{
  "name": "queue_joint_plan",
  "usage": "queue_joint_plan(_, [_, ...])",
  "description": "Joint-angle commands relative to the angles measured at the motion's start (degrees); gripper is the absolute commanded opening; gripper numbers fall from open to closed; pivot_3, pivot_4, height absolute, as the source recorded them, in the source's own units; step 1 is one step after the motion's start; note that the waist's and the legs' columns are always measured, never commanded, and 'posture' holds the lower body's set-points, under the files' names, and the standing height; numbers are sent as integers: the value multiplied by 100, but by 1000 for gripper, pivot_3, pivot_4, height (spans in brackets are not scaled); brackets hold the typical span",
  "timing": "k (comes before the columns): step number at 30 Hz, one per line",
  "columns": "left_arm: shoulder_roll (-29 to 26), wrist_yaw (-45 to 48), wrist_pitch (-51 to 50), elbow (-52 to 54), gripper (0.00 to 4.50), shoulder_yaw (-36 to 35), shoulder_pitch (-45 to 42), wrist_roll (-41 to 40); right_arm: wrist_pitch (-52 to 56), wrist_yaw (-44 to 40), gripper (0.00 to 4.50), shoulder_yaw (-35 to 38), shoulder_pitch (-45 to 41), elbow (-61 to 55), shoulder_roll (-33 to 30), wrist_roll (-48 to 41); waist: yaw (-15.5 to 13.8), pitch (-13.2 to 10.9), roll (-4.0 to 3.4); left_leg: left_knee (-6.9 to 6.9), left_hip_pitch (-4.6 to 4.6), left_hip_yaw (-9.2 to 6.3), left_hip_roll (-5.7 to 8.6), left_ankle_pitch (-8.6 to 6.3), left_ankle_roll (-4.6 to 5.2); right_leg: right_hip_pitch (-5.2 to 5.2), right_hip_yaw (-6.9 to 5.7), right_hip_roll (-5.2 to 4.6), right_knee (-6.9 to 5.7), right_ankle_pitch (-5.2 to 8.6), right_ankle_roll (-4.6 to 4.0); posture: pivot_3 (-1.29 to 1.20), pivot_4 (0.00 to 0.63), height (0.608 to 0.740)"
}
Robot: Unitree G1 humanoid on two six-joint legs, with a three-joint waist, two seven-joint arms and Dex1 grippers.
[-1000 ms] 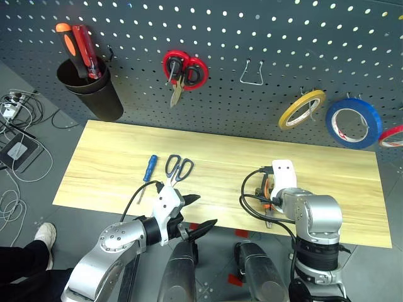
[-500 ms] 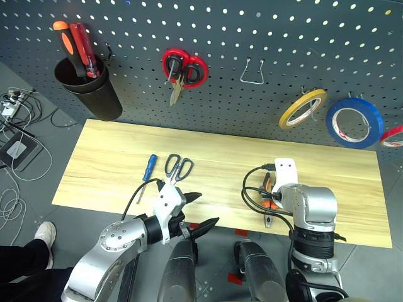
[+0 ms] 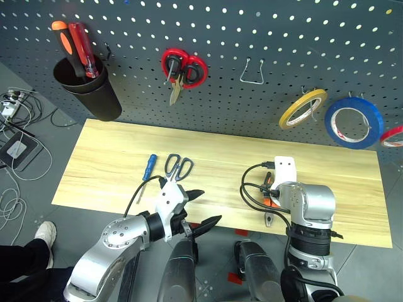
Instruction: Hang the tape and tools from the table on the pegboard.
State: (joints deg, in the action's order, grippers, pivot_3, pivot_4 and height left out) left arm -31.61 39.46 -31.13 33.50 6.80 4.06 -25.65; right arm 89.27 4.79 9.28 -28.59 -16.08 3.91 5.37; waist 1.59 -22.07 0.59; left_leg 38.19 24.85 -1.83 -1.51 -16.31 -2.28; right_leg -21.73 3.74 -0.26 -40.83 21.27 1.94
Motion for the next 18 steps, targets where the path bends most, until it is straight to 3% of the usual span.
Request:
queue_joint_plan(1, [28, 48, 104, 114, 4500, 62, 19, -30, -498, -607, 3090, -313, 198, -349, -460, -405, -5, 0, 0, 0, 0, 4, 0, 0, 0, -1, -1, 0, 0, 0, 0, 67, 419, 740])
queue_joint_plan(5, [72, 50, 153, 237, 4500, 71, -79, -82, -1189, -1746, 3090, -873, 604, -1036, -1522, -1030, -7, 0, 1, -6, 1, 28, -3, 0, 0, -8, 3, -1, 3, 0, 0, 61, 393, 740])
queue_joint_plan(11, [39, 62, 73, 569, 4500, -66, -4, -374, -3151, -3265, 3090, -1232, 1976, -2051, -3234, -1515, -12, 9, 14, -8, 7, 32, -8, 0, 0, -6, -2, -1, 15, 0, 0, 51, 326, 740])
queue_joint_plan(14, [-5, -28, -25, 815, 4500, -255, 34, -566, -3925, -3474, 3090, -1095, 2414, -2297, -3406, -1609, -2, 39, 39, -9, 7, 32, -13, 0, 0, -4, -11, -1, 23, 0, 0, 55, 306, 740])
queue_joint_plan(18, [59, -339, -218, 1052, 4500, -619, -96, -879, -4565, -3172, 3090, -686, 2419, -2600, -2807, -1911, 17, 168, 48, -9, 7, 33, -24, 8, -13, -4, -31, 0, 49, 0, 0, 66, 253, 740])
